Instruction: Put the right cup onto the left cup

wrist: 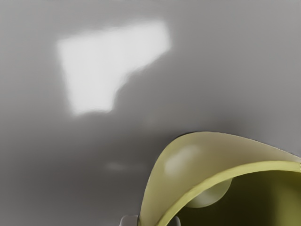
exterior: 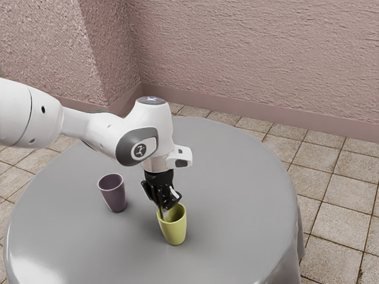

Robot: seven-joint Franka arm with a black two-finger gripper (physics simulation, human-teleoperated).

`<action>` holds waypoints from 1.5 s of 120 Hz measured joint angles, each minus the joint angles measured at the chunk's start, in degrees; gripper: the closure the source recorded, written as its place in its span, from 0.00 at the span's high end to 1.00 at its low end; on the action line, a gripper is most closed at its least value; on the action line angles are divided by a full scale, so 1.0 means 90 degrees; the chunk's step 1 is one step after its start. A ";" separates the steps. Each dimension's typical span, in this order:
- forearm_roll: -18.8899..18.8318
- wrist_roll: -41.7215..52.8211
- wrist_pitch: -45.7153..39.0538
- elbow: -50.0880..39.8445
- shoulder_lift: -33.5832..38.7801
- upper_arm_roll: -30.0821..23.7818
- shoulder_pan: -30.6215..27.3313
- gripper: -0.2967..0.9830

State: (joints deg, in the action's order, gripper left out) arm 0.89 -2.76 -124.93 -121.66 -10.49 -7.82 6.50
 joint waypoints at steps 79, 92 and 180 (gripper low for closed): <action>-0.0072 -0.0573 -0.0024 0.0042 0.0903 0.0101 -0.0196 0.16; -0.0073 -0.0777 0.0126 -0.0017 0.1261 0.0105 -0.0371 0.16; -0.0075 -0.1467 0.1036 -0.0594 0.2417 0.0106 -0.2209 0.15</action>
State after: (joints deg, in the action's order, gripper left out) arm 0.21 -15.96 -115.61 -127.01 11.26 -6.86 -13.39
